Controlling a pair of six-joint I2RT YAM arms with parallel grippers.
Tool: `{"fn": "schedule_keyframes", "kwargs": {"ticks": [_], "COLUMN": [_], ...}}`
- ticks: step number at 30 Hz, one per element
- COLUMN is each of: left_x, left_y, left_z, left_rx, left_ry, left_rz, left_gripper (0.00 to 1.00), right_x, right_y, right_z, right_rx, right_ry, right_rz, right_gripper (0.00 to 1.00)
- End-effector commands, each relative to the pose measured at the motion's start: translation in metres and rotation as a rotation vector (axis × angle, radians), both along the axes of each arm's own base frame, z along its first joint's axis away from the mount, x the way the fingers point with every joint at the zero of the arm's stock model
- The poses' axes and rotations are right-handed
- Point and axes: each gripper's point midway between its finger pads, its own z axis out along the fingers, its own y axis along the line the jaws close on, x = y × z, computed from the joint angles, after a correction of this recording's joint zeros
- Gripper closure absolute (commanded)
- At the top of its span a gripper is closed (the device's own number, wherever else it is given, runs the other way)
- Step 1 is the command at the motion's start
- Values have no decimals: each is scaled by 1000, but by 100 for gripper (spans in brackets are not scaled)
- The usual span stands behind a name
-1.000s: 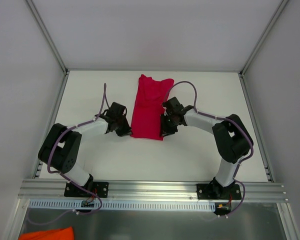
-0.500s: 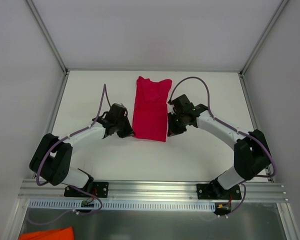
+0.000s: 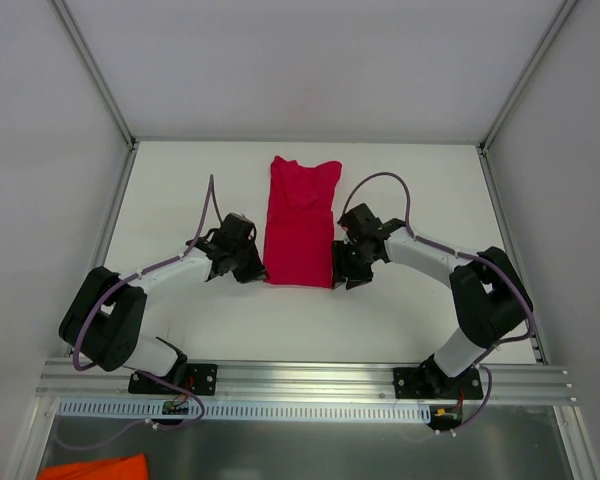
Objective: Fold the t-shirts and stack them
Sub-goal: Grab one side of the 2/3 rectangular tshirt with both arms
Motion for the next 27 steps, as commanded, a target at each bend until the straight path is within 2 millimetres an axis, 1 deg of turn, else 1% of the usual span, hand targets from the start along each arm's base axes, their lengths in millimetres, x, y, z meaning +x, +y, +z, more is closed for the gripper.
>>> {"fn": "schedule_keyframes", "kwargs": {"ticks": [1, 3, 4, 6, 7, 13, 16, 19, 20, 23, 26, 27], "left_x": [-10, -12, -12, -13, -14, -14, -14, -15, -15, -17, -19, -18], "left_y": [3, 2, 1, -1, -3, -5, -5, -4, -3, -3, -3, -3], "left_z": [-10, -14, -15, -15, -16, -16, -16, -17, -18, -19, -19, -18], "left_rx": [20, 23, 22, 23, 23, 28, 31, 35, 39, 37, 39, 38], "left_ry": [32, 41, 45, 45, 47, 47, 47, 49, 51, 56, 58, 57], "left_rz": [8, 4, 5, -2, -4, -11, -13, -15, -14, -16, -19, -18], "left_gripper": [100, 100, 100, 100, 100, 100, 100, 100, 100, 100, 100, 100], "right_x": [8, 7, 11, 11, 14, 21, 21, 19, 18, 15, 11, 10], "right_y": [18, 24, 30, 37, 41, 48, 48, 47, 47, 43, 36, 32], "right_z": [-7, -14, -13, -16, -13, -11, -16, -19, -21, -22, -20, -19], "right_rx": [80, 98, 119, 139, 147, 149, 144, 138, 135, 123, 94, 79], "right_ry": [13, 34, 24, 34, 25, 15, 27, 29, 32, 28, 38, 37], "right_rz": [-53, -64, -67, -63, -57, -44, -42, -40, -37, -34, -28, -27], "right_gripper": [52, 53, 53, 53, 53, 53, 53, 64, 75, 89, 99, 99]}}
